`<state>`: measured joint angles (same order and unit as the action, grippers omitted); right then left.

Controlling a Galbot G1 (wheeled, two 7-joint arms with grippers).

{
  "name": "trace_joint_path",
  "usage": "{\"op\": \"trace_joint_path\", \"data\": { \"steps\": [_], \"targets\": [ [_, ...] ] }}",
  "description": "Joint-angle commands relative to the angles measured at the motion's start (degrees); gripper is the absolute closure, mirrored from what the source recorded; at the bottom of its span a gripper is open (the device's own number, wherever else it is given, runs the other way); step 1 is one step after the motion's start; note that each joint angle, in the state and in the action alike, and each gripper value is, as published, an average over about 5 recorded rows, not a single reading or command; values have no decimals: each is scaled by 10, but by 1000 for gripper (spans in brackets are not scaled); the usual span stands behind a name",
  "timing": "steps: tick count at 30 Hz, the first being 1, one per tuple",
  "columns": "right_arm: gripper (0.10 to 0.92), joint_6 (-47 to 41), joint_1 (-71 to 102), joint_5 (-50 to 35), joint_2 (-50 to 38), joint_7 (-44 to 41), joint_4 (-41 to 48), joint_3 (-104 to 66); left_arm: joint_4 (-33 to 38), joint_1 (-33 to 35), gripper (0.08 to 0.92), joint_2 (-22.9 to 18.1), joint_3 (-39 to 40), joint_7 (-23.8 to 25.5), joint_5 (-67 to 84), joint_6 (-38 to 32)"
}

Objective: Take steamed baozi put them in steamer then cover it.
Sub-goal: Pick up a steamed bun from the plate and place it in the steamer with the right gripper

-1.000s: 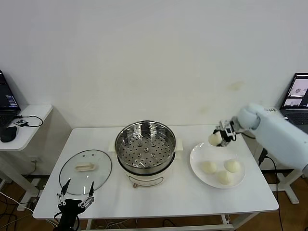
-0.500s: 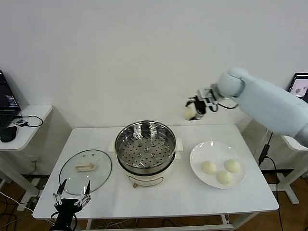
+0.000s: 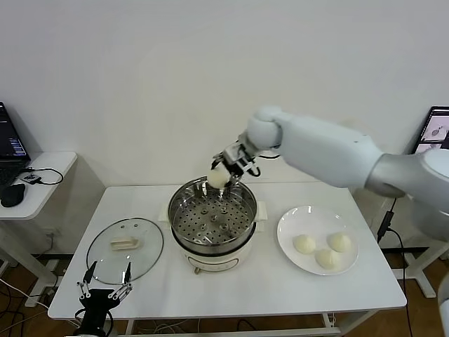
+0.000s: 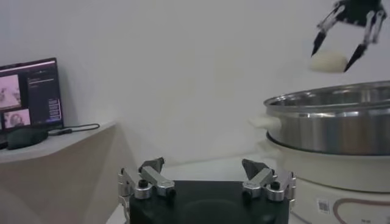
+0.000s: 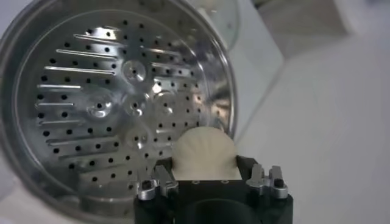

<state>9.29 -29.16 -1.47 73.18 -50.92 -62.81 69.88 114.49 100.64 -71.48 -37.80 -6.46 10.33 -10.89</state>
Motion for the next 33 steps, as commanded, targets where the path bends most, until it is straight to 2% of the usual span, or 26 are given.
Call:
{"op": "trace_joint_path", "data": {
  "steps": [1, 12, 25, 28, 33],
  "targets": [
    [363, 108, 13, 110, 48, 19, 23, 43, -2, -5, 177, -3, 0, 1, 4, 2],
    [355, 163, 48, 206, 58, 55, 70, 30, -2, -8, 177, -3, 0, 1, 4, 4],
    [355, 179, 64, 239, 75, 75, 114, 10, 5, -3, 177, -3, -1, 1, 3, 3],
    [332, 180, 65, 241, 77, 80, 122, 5, 10, 0, 177, -4, -1, 0, 1, 3],
    [226, 171, 55, 208, 65, 71, 106, 2, 16, 3, 177, -4, -2, 0, 1, 5]
  ]
}}
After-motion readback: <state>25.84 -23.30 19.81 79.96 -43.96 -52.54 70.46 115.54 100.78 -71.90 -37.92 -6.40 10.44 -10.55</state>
